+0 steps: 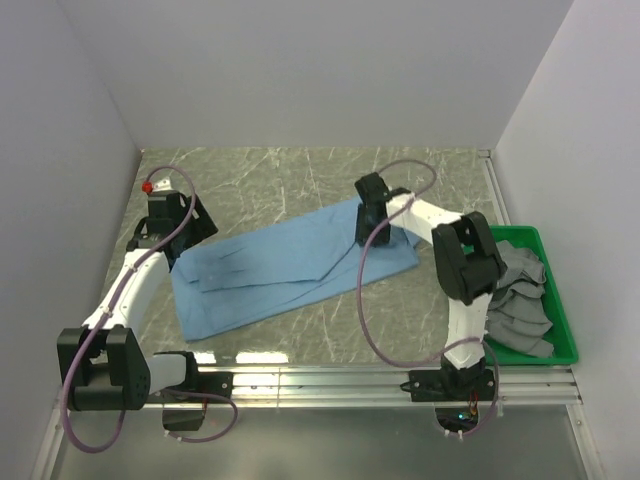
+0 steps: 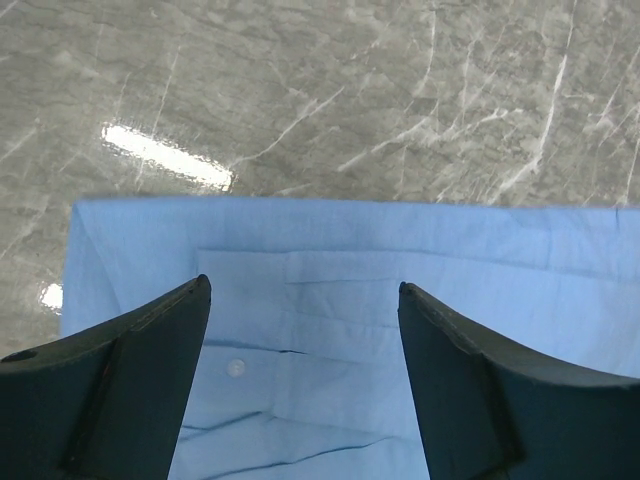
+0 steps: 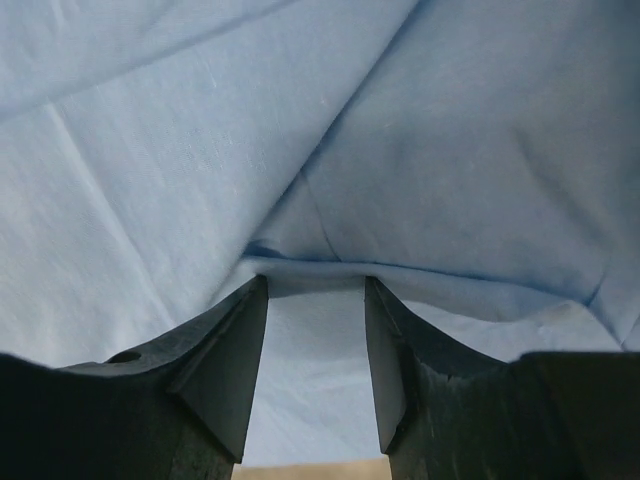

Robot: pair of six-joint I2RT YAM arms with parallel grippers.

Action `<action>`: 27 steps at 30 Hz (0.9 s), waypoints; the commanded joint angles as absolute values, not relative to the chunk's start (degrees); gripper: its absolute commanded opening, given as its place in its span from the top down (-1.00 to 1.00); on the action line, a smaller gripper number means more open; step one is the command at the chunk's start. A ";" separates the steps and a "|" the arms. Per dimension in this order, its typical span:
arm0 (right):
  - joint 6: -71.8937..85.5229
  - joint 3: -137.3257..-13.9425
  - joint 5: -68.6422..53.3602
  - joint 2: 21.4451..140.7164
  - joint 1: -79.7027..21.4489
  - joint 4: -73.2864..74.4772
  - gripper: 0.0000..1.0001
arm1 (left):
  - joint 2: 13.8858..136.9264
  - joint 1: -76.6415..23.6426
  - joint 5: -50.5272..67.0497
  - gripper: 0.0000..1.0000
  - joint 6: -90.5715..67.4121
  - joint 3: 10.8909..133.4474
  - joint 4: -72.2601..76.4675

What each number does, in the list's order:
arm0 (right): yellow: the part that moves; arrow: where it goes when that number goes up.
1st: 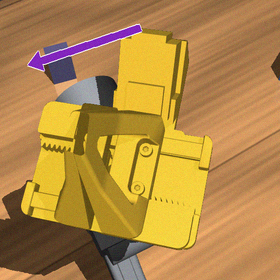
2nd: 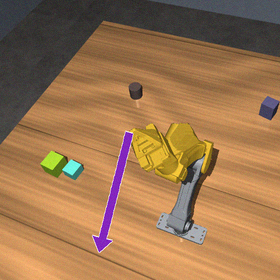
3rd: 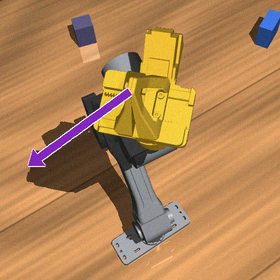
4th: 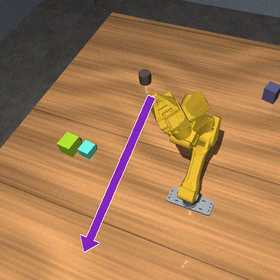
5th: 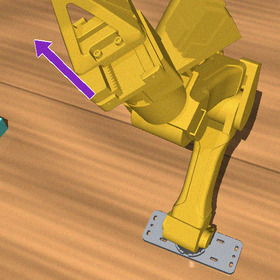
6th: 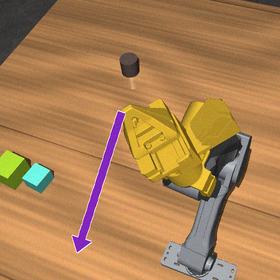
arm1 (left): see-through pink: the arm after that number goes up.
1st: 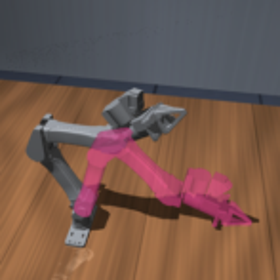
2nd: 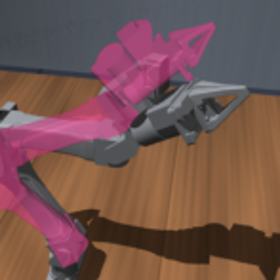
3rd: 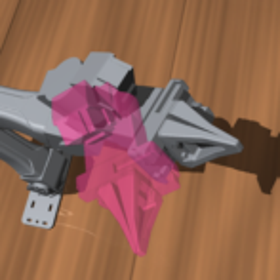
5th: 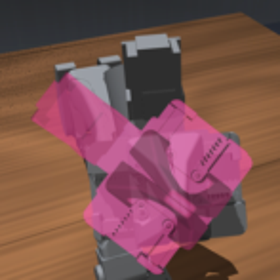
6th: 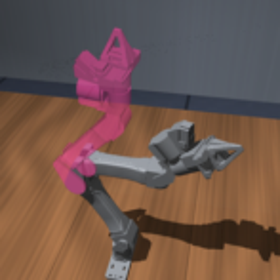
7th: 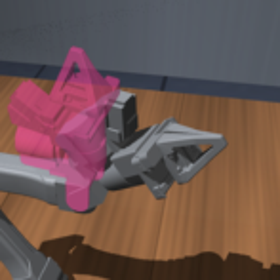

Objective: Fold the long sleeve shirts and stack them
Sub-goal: Fold the shirt

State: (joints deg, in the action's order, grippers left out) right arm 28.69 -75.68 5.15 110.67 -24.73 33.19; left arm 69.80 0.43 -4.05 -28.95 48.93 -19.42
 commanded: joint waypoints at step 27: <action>47.10 -59.77 -26.72 106.87 -28.13 -13.89 -0.07 | 68.20 0.35 -3.51 -0.60 -29.53 49.04 -19.78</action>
